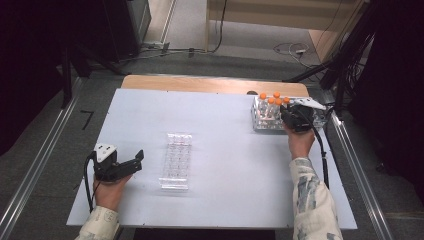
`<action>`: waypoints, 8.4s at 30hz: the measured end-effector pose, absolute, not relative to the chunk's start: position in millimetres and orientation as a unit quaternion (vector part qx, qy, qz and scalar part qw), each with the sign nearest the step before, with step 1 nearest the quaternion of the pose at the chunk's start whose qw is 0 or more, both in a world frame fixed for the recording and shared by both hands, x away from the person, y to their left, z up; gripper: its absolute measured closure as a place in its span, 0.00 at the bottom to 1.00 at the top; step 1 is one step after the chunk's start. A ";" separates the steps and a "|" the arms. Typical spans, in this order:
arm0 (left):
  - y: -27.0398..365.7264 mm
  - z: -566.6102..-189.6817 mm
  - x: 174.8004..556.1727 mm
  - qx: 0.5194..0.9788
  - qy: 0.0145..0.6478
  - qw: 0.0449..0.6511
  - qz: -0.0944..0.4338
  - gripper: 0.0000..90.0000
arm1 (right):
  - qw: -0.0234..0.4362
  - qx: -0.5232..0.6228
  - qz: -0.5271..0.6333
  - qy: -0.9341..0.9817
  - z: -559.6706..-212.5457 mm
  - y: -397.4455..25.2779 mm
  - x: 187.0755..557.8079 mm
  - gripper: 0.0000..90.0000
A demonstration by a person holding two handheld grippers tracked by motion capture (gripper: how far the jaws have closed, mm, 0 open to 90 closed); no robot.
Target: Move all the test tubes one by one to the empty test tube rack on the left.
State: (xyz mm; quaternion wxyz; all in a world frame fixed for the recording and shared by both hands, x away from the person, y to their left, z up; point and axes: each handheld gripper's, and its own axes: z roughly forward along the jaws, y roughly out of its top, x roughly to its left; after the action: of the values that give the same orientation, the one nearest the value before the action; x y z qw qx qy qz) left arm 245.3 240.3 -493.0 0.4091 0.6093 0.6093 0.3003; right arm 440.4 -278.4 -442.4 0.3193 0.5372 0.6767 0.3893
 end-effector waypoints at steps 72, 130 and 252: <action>186.8 -437.2 265.6 0.636 0.547 0.462 0.289 0.07 | 0.276 0.436 0.476 0.712 -406.0 -241.0 350.2 0.80; 50.4 -417.2 301.6 0.739 0.397 0.515 0.178 0.53 | 0.180 0.311 0.459 0.812 -448.8 -129.5 317.4 0.79; 140.5 -415.1 305.4 0.724 0.454 0.473 0.214 0.45 | 0.165 0.403 0.456 0.776 -436.9 -174.0 337.2 0.22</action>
State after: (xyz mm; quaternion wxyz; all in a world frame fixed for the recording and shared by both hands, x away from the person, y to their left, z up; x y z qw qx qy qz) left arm 305.4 140.5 -415.1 0.4732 0.7242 0.4538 0.2140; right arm 337.2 -174.0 -436.9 0.1650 0.4031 0.7764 0.4556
